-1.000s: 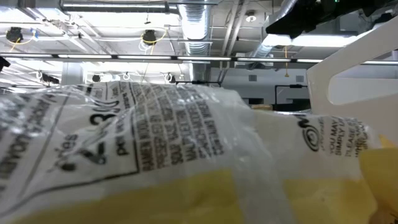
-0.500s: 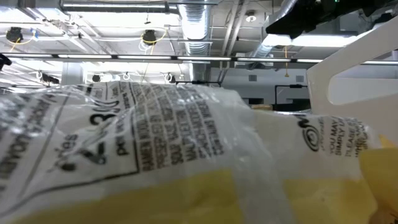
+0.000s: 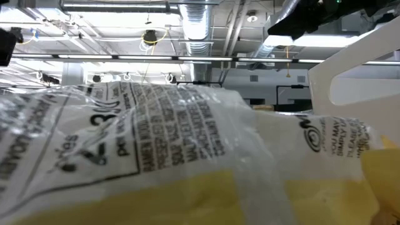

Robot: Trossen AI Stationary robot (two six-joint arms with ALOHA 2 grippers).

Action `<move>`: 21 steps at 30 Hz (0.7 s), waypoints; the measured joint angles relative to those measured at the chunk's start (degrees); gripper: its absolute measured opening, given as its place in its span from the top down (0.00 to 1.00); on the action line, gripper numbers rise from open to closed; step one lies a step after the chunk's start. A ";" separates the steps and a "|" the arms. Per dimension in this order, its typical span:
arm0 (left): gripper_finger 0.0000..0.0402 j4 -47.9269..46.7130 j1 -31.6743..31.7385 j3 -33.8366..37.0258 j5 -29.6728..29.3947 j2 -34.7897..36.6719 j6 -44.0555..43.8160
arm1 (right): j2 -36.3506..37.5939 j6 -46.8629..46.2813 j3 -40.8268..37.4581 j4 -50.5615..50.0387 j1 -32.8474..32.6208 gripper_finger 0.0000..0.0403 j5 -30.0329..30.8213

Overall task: Pick & Place Food Item
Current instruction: Put the blue noodle pack in the left transparent bin

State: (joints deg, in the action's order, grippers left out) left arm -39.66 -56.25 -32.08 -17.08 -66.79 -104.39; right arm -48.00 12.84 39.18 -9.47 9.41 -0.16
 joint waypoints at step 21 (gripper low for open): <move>0.99 0.27 0.00 -0.01 -29.22 11.55 18.69 | 0.00 -0.26 0.00 0.02 0.00 0.99 0.02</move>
State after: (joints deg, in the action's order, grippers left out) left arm -39.39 -56.25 -32.08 -46.29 -55.24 -85.69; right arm -48.01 12.58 39.18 -9.45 9.41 -0.14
